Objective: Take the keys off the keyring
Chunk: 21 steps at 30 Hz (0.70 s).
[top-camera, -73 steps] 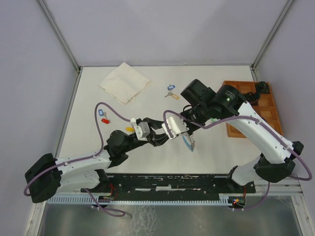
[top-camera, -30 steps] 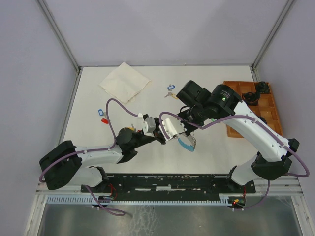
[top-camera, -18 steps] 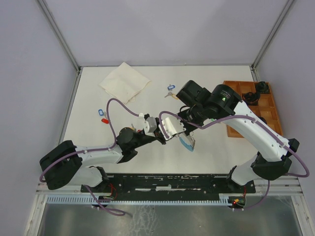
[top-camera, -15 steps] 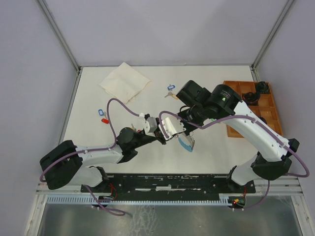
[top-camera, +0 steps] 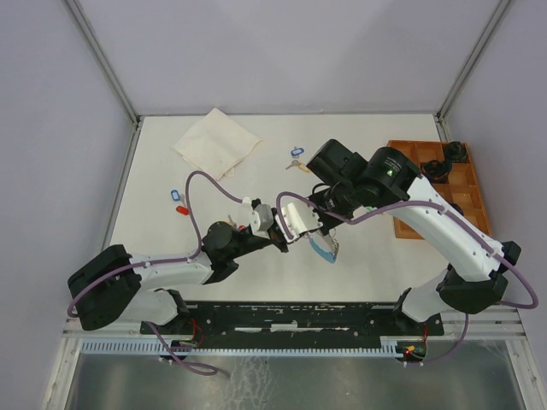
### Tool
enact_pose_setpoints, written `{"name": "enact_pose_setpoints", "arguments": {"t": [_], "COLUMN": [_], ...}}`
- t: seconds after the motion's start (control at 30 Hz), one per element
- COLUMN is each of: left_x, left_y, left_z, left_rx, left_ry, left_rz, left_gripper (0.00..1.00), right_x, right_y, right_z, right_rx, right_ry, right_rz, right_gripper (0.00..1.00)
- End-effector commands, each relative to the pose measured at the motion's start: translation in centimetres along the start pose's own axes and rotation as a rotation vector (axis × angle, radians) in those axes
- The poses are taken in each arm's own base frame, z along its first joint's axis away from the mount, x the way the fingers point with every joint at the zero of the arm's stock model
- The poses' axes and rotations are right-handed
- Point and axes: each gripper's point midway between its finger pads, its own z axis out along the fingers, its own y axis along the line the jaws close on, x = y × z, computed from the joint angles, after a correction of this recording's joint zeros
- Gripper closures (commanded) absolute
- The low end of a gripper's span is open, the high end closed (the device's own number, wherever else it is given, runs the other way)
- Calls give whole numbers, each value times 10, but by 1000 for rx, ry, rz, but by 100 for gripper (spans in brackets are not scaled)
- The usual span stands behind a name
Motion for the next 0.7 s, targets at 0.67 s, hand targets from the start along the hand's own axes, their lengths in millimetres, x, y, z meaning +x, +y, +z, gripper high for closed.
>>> {"name": "enact_pose_setpoints", "arguments": {"t": [0.67], "left_x": [-87], "left_y": [-18], "left_z": [-38], "left_rx": [25], "left_ry": [-367], "left_rz": [183], "left_gripper": [97], "right_x": [-40], "right_y": [-46], "right_z": [-43], "right_rx": [152], "right_ry": [-695], "right_rz": [410], "right_gripper": [54]}}
